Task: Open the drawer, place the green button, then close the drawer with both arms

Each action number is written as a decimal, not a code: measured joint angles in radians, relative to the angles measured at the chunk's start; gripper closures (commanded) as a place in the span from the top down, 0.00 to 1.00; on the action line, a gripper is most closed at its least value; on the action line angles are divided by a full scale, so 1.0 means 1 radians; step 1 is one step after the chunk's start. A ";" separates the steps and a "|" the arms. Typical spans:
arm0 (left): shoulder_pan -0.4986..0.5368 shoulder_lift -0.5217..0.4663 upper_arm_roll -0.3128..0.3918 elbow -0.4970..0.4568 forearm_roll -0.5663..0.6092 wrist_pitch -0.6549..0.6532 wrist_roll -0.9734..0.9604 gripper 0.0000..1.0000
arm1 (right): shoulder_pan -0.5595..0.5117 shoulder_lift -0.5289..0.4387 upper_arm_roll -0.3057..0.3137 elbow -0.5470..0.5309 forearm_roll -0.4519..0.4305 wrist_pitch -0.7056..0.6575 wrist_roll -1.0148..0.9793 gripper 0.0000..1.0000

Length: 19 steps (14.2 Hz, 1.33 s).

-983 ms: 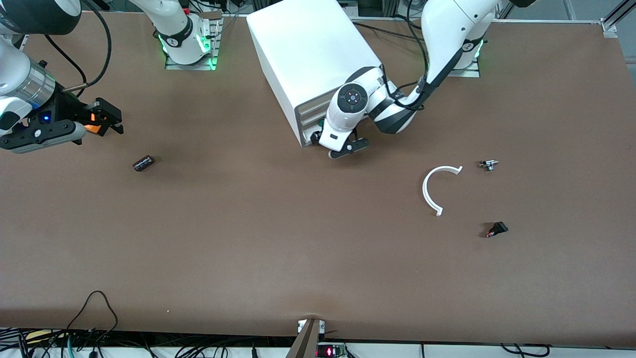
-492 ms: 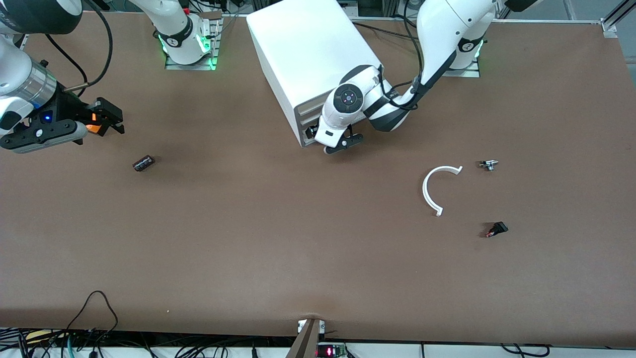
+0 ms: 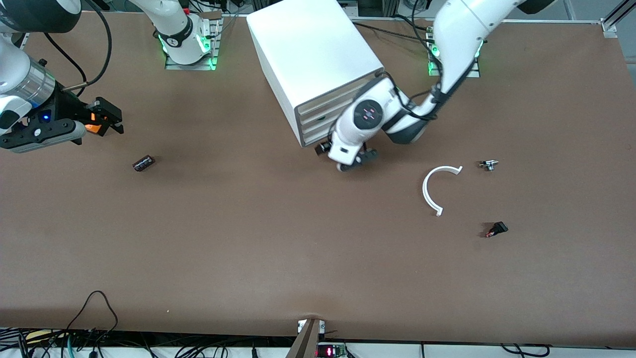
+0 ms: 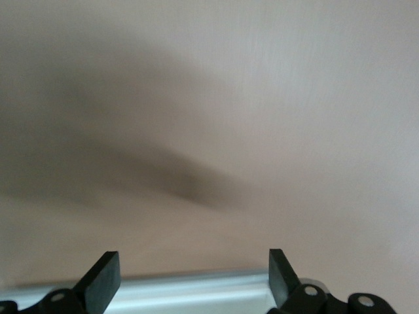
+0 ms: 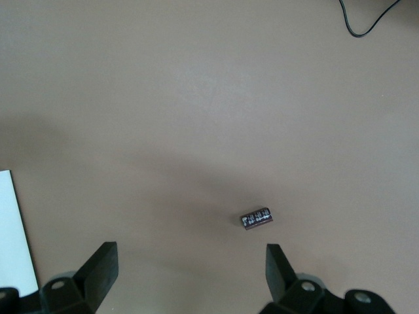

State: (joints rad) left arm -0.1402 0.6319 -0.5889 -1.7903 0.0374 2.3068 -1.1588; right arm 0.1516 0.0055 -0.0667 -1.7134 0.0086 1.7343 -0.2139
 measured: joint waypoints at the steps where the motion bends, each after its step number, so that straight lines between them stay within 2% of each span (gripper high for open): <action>1: 0.031 0.000 0.000 0.026 0.000 -0.021 0.044 1.00 | -0.001 0.001 -0.001 0.000 0.000 0.000 0.000 1.00; 4: 0.103 0.000 0.010 0.064 0.000 -0.045 0.189 1.00 | -0.001 0.002 -0.004 0.000 0.000 0.000 0.000 1.00; 8: 0.161 -0.020 0.069 0.087 0.000 -0.104 0.399 1.00 | -0.001 0.002 -0.004 0.001 0.000 0.001 0.000 1.00; 15: 0.193 -0.251 0.267 0.100 -0.001 -0.370 0.787 1.00 | -0.003 0.002 -0.005 0.001 0.000 0.000 0.000 1.00; 19: 0.195 -0.385 0.353 0.098 -0.001 -0.512 0.885 1.00 | -0.003 0.002 -0.006 0.001 0.000 0.000 0.000 1.00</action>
State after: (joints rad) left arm 0.0550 0.2468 -0.2355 -1.6919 0.0362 1.7950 -0.2734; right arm 0.1486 0.0078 -0.0728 -1.7126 0.0090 1.7348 -0.2139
